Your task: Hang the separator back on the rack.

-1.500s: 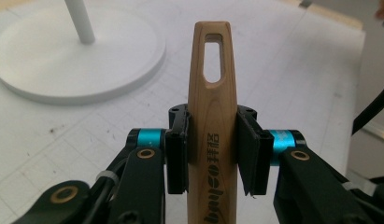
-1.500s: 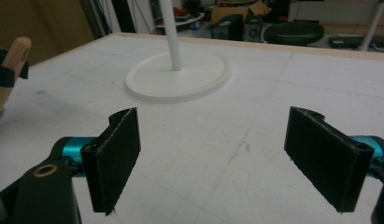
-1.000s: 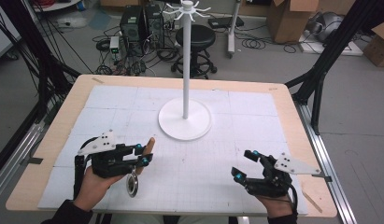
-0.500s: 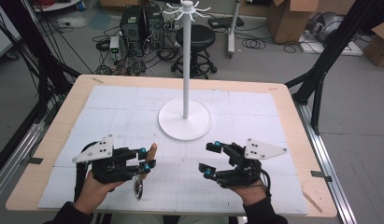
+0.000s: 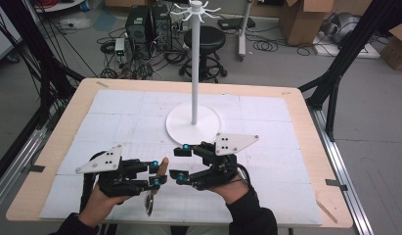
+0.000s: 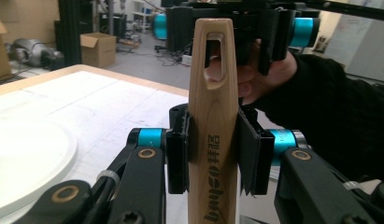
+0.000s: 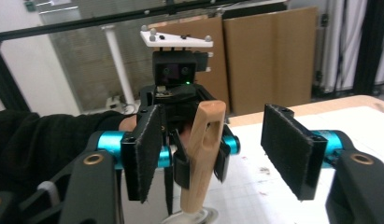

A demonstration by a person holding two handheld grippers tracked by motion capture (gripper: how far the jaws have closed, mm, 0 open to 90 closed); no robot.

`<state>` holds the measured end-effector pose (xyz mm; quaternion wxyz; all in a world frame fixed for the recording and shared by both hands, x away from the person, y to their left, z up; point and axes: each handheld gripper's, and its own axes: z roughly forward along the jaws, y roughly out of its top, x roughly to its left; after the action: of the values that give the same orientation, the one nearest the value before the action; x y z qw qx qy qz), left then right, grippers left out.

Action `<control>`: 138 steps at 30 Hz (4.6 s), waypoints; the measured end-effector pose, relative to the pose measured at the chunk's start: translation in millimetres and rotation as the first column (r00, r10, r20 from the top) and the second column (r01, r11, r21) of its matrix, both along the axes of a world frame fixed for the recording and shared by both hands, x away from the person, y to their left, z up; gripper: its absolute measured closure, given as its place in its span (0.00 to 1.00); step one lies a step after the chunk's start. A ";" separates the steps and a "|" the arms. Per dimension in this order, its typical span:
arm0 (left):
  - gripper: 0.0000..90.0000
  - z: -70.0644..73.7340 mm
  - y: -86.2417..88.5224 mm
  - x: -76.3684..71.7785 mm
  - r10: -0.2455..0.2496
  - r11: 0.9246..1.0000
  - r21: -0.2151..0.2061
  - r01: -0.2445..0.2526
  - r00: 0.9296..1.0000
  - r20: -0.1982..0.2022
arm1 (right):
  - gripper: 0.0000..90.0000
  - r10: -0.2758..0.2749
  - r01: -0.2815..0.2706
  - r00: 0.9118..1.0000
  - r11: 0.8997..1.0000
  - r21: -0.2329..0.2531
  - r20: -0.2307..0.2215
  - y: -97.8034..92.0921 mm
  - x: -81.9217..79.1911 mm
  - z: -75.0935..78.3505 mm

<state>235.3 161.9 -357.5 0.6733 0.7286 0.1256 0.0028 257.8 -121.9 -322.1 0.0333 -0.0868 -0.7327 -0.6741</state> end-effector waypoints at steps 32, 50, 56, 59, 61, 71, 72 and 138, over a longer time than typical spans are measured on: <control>0.41 -8.3 -4.9 1.5 0.045 0.999 -0.011 -0.046 0.999 -0.015 | 0.79 -0.045 0.047 0.998 0.998 -0.036 0.038 18.7 -7.7 21.4; 0.61 -10.9 -9.5 -2.1 0.136 0.990 0.040 -0.137 0.991 0.006 | 0.79 -0.247 0.247 0.969 0.969 -0.033 -0.004 22.5 -17.9 32.5; 0.77 -11.9 -11.7 -2.3 0.112 0.992 0.063 -0.113 0.994 0.013 | 0.79 -0.251 0.251 0.968 0.968 -0.028 -0.015 23.7 -18.7 29.6; 0.77 -11.0 -11.6 -2.6 0.111 0.991 0.071 -0.112 0.994 0.014 | 0.79 -0.253 0.253 0.967 0.967 -0.031 -0.018 24.1 -19.3 29.6; 0.77 -9.6 -11.5 -3.2 0.102 0.992 0.074 -0.103 0.995 0.013 | 0.79 -0.253 0.253 0.967 0.967 -0.026 -0.013 24.3 -20.6 29.6; 0.78 -4.0 -11.7 -4.3 -0.073 0.997 0.030 0.073 0.997 0.002 | 0.37 -0.023 0.023 1.000 1.000 0.004 0.014 7.9 -5.3 17.7; 0.78 -3.2 -12.0 -4.6 -0.092 0.995 0.027 0.091 0.996 0.005 | 0.38 0.009 -0.009 1.000 1.000 -0.001 0.012 6.8 -3.2 15.9; 0.81 -2.2 -25.0 -0.4 0.188 0.976 0.103 -0.190 0.982 0.027 | 0.79 -0.428 0.427 0.901 0.904 -0.033 -0.066 18.3 -28.3 10.8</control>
<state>234.9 136.9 -359.7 0.6319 0.7476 0.1884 0.0795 229.4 -103.6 -311.3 -0.0898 -0.2697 -0.7003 -0.6549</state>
